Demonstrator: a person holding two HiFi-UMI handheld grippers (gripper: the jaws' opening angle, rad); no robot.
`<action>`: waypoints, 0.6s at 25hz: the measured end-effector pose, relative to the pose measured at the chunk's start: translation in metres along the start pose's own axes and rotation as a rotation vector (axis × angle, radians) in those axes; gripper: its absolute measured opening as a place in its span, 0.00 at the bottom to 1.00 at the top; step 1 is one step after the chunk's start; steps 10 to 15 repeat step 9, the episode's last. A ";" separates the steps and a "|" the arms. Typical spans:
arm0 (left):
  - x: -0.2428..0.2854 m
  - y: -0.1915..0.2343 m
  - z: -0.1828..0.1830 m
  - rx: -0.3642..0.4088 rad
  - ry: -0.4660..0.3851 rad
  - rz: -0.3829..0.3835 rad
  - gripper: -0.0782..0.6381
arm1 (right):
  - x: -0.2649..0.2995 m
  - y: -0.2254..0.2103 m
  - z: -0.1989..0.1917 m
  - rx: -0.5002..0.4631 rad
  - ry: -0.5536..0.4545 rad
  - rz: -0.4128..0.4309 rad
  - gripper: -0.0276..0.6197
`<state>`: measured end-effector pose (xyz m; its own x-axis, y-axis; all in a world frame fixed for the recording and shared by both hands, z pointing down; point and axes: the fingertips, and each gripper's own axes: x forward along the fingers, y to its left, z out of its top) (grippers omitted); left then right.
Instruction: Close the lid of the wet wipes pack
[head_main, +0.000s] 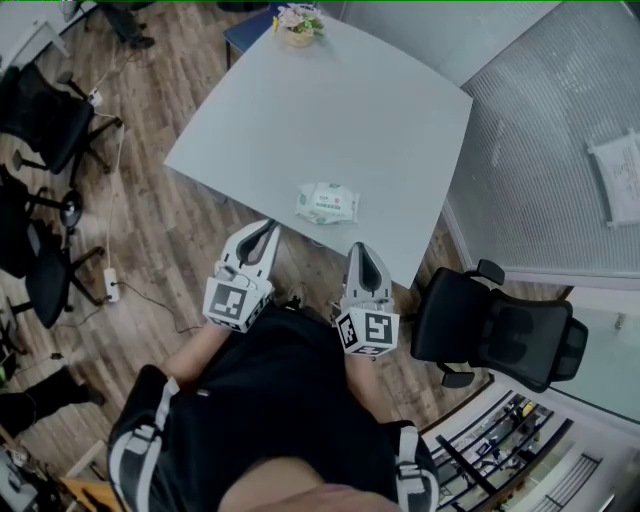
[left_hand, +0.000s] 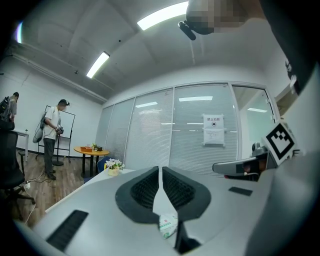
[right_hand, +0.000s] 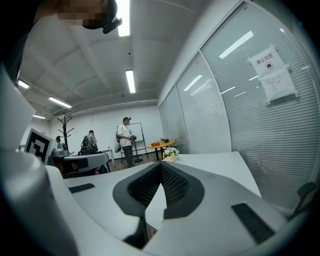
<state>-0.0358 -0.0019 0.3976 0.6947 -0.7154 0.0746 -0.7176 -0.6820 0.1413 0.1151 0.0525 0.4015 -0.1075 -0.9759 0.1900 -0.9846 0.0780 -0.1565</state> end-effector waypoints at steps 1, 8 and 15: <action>0.000 0.000 0.000 -0.002 0.000 -0.001 0.17 | 0.001 0.000 -0.001 0.000 0.001 -0.001 0.08; -0.004 0.001 0.001 -0.007 0.000 -0.003 0.17 | 0.000 0.003 -0.001 0.007 0.005 -0.001 0.08; -0.004 0.001 0.001 -0.008 0.000 -0.002 0.17 | 0.000 0.004 -0.001 0.007 0.007 -0.001 0.08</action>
